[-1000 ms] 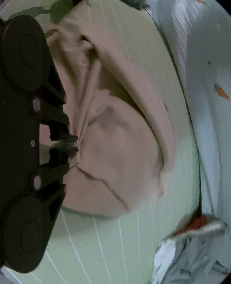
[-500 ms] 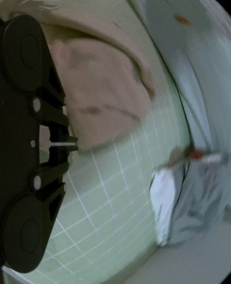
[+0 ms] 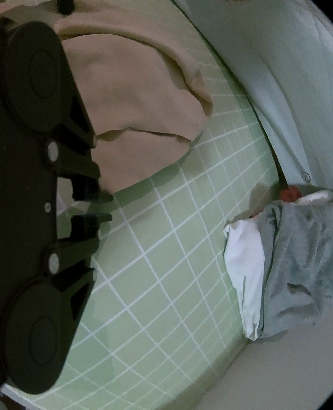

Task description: Fold clothes

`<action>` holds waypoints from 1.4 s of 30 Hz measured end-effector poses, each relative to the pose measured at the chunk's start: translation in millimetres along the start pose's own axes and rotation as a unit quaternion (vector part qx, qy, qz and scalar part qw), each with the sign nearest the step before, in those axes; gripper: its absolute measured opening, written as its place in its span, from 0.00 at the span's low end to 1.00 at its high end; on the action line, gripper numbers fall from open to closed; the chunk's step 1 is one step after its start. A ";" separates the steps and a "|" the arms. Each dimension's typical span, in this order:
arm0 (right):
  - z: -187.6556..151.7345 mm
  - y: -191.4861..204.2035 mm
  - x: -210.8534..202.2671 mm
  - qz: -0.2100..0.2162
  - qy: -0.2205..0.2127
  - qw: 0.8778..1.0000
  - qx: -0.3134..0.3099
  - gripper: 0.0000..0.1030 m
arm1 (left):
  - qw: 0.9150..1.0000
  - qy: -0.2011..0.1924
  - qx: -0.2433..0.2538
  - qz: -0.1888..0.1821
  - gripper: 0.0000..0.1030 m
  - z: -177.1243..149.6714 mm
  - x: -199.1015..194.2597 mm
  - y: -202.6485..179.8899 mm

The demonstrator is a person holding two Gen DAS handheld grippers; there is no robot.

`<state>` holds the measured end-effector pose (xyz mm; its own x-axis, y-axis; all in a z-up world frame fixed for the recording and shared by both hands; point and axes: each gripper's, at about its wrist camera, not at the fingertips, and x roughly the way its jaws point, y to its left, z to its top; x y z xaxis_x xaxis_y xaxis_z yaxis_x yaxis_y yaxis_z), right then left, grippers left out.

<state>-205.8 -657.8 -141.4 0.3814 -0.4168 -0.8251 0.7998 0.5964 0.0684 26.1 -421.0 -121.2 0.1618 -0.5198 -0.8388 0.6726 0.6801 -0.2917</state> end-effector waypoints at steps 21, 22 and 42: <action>-50.6 100.1 -52.2 0.097 0.022 0.987 -0.129 0.77 | 0.973 -0.050 -0.201 0.104 0.19 -89.7 -104.0 127.0; -58.2 108.7 -55.2 0.104 0.026 0.985 -0.137 0.77 | 0.975 -0.046 -0.194 0.099 0.21 -91.9 -106.6 128.4; -134.5 180.2 -70.5 0.128 0.044 0.964 -0.230 0.84 | 0.988 -0.004 -0.151 0.023 0.48 -112.1 -109.2 132.1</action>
<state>-150.9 -428.7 -146.3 0.4815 -0.1685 -0.8601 0.3870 0.9214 0.0362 16.3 -216.4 -119.7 0.1935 -0.4889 -0.8506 0.4186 0.8253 -0.3791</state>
